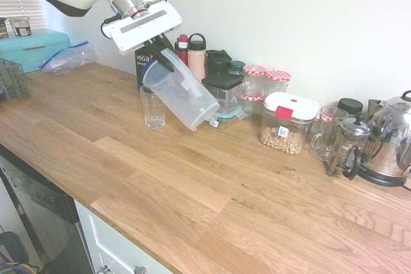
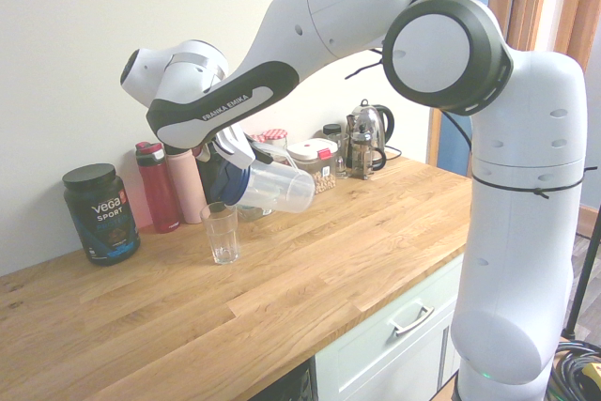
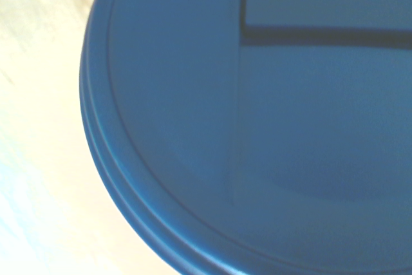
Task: Pour me some water
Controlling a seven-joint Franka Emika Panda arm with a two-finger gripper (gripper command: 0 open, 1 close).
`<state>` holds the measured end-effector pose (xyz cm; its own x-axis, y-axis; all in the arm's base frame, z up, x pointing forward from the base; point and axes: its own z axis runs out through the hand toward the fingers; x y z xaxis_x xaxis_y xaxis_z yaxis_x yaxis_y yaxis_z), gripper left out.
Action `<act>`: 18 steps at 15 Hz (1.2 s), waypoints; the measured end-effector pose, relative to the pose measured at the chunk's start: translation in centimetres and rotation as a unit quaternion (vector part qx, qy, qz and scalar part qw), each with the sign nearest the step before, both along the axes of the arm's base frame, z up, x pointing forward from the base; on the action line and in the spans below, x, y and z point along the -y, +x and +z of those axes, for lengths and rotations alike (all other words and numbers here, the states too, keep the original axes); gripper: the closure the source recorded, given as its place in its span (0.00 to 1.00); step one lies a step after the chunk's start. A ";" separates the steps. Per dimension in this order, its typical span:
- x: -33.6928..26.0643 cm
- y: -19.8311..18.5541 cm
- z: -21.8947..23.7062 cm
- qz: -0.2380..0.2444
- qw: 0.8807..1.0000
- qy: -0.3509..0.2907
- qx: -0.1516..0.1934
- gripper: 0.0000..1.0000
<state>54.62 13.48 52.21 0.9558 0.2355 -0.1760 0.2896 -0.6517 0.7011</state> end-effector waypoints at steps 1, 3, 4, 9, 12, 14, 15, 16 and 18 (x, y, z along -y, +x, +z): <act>0.6 -0.3 1.2 -0.012 1.000 0.021 0.011 1.00; 3.4 -2.1 5.3 -0.050 0.996 0.066 0.036 1.00; 5.2 -3.7 7.5 -0.071 0.992 0.091 0.051 1.00; 12.3 -7.3 10.4 -0.179 0.959 0.191 0.109 1.00; 19.5 -9.5 9.1 -0.257 0.929 0.234 0.129 1.00; 22.4 -12.0 7.7 -0.305 0.904 0.259 0.148 1.00; 23.1 -13.1 6.9 -0.328 0.890 0.272 0.159 1.00; 23.3 -13.7 6.2 -0.348 0.877 0.285 0.172 1.00; 23.6 -14.0 5.1 -0.381 0.847 0.309 0.203 1.00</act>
<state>40.65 -10.12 57.27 0.8240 -0.5501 0.1354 -0.5637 -0.8201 0.0986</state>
